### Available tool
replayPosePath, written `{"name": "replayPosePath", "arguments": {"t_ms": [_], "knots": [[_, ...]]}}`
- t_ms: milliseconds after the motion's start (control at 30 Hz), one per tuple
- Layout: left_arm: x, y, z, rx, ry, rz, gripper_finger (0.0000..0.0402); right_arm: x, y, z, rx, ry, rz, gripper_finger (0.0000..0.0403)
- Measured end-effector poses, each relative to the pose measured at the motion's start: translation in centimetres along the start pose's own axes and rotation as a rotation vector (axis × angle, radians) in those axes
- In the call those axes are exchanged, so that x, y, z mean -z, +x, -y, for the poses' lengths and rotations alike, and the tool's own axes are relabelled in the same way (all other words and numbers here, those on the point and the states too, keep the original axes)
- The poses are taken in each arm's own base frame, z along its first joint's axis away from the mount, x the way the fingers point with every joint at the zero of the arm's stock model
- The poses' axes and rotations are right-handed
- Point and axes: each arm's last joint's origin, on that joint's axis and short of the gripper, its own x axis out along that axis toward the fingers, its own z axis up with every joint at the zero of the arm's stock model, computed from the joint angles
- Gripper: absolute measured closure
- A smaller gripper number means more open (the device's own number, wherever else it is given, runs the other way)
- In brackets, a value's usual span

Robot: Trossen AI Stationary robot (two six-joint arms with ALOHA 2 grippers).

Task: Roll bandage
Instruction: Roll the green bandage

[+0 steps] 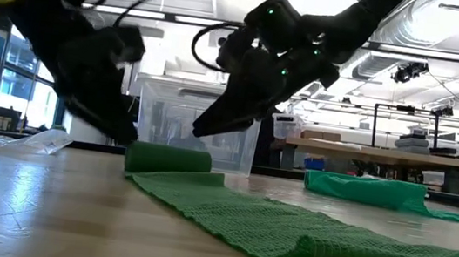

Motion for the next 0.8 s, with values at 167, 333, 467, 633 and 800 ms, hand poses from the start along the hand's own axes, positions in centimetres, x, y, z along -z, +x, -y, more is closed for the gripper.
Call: {"name": "replayPosePath", "arguments": {"t_ms": [167, 333, 467, 633, 800], "knots": [[-0.5, -0.6, 0.6, -0.118, 0.057, -0.001, 0.0266, 0.3, 0.2, 0.3, 0.052, 0.037, -0.016, 0.0242], [0.1, -0.5, 0.4, -0.083, -0.041, -0.005, 0.0270, 1.2, 0.4, 0.9, 0.056, 0.056, -0.078, 0.0242], [0.6, -0.5, 0.7, -0.036, -0.075, 0.016, 0.0270, 1.5, 0.3, 0.8, 0.035, 0.057, -0.103, 0.0242], [0.6, -0.7, 1.3, -0.014, -0.047, 0.055, 0.0270, 0.9, 0.6, 0.2, 0.033, 0.045, -0.055, 0.0242], [0.8, -0.8, 1.4, 0.019, 0.082, 0.018, 0.0270, 0.1, 0.7, -0.5, 0.078, 0.029, 0.016, 0.0242]]}}
